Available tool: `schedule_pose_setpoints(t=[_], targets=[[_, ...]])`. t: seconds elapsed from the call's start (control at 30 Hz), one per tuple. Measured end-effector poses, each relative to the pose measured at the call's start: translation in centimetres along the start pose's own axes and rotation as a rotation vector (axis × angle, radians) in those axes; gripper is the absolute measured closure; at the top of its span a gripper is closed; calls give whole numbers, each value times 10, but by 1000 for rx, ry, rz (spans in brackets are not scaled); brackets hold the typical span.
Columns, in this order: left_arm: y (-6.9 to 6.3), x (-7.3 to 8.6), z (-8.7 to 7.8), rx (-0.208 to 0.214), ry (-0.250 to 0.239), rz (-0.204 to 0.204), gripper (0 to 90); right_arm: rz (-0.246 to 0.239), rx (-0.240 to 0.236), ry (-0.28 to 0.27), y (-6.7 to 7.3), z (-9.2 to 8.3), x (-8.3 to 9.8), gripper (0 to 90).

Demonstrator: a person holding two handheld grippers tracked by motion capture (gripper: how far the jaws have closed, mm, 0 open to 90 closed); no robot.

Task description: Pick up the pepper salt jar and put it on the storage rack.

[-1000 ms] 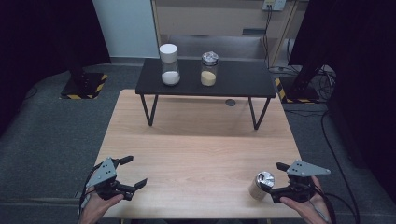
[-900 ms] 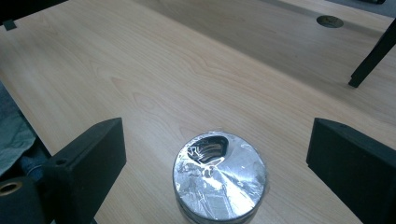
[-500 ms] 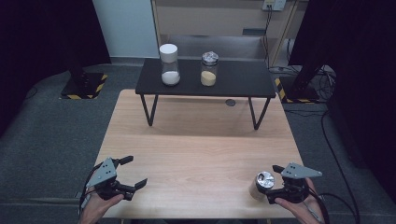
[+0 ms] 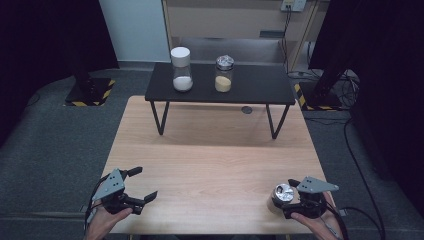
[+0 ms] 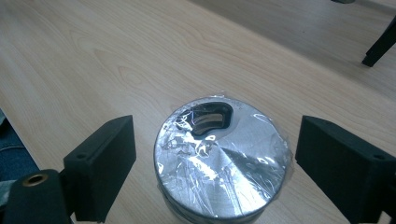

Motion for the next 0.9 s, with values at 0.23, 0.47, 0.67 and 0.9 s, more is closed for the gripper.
schedule_pose_setpoints(t=[0.23,0.47,0.67,0.9], targets=[[0,0,0,1,0,-1,25,-12,5,-11,1,2,7,228],[0,0,0,-1,1,0,26,-46,-1,-28,2,1,10,352],[0,0,0,-1,2,0,26,-40,-11,-32,0,1,10,356],[0,0,0,1,2,0,26,-51,-8,-19,1,2,6,357]])
Point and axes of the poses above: each handheld gripper's, and its own axes: z roughly forward along the jaws, x roughly out of its underside, y roughly to its left, the point moved 2 cm from there along z, roughly forward along the jaws, and after that the axes turned 6 degrees about -y, right-handed, at the moved point
